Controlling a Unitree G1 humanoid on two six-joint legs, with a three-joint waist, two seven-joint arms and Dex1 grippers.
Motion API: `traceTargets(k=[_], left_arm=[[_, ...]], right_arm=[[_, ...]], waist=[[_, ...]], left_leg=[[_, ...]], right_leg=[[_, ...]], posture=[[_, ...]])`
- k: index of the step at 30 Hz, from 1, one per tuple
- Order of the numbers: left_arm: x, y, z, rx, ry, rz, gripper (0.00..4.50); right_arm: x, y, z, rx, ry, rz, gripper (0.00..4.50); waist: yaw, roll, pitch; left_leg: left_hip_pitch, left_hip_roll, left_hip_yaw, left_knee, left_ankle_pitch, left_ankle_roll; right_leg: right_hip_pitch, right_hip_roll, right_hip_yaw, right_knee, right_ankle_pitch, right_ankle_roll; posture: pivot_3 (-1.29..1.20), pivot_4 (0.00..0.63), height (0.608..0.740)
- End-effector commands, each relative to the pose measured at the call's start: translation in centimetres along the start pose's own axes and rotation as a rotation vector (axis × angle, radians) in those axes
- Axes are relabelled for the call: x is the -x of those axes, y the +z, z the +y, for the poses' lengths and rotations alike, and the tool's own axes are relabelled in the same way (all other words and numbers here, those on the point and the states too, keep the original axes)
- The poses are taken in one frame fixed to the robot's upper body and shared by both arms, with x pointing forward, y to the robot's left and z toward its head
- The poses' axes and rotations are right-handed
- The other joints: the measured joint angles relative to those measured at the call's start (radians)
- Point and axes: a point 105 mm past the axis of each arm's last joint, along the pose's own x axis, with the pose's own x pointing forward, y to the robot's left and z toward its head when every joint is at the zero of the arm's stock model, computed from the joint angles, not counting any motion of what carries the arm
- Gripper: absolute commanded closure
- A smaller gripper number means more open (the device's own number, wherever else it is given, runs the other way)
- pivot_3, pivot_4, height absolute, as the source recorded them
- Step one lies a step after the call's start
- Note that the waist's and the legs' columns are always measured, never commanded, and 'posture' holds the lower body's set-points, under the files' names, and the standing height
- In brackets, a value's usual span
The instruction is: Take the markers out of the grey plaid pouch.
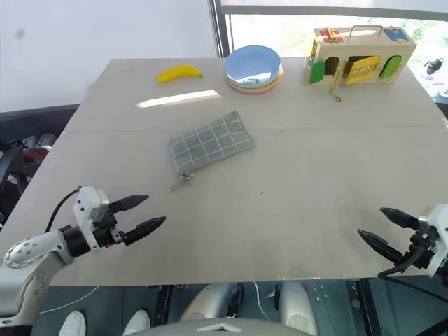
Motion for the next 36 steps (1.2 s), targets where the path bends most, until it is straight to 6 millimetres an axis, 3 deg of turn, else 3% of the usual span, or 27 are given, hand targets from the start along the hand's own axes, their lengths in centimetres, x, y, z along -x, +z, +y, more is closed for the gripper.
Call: traceTargets(k=[1,25,29,33,36], left_arm=[[0.6,0.6,0.2,-0.032,0.007,-0.013,0.04],[0.3,0.4,0.8,-0.048,0.033,-0.017,0.04],[-0.2,0.2,2.5,-0.119,0.111,0.032,0.04],[-0.9,1.0,5.8,-0.339,0.268,0.102,0.04],[-1.6,2.0,6.9,-0.520,0.272,0.110,0.04]], right_arm=[[0.3,0.9,0.3,0.034,0.007,-0.029,0.00],[0.6,0.7,0.9,0.046,0.067,-0.079,0.00],[-0.2,2.0,2.2,0.014,0.158,-0.129,0.00],[-1.7,4.0,4.2,-0.006,0.253,-0.199,0.00],[-2.5,4.7,5.2,0.003,0.292,-0.217,0.00]], waist=[[0.000,0.000,0.000],[0.000,0.000,0.000],[0.000,0.000,0.000],[0.001,0.000,0.000],[0.001,-0.001,-0.001]], left_leg=[[0.000,0.000,0.000,0.000,0.000,0.000],[0.000,0.000,0.000,0.001,0.000,0.000],[0.000,0.000,0.000,0.001,0.000,0.000],[0.001,0.000,0.000,0.002,0.000,0.000],[0.001,0.000,0.000,0.002,0.000,0.000]], right_leg=[[0.000,0.000,0.000,0.000,0.000,0.000],[0.000,0.000,0.000,0.001,0.000,0.000],[0.000,0.000,0.000,0.001,0.000,0.000],[0.000,0.000,0.000,0.002,0.001,-0.001],[0.000,0.001,0.000,0.002,0.001,-0.001]], posture=[[0.00,0.150,0.740],[0.00,0.150,0.740],[0.00,0.150,0.740],[0.00,0.150,0.740],[0.00,0.150,0.740]])
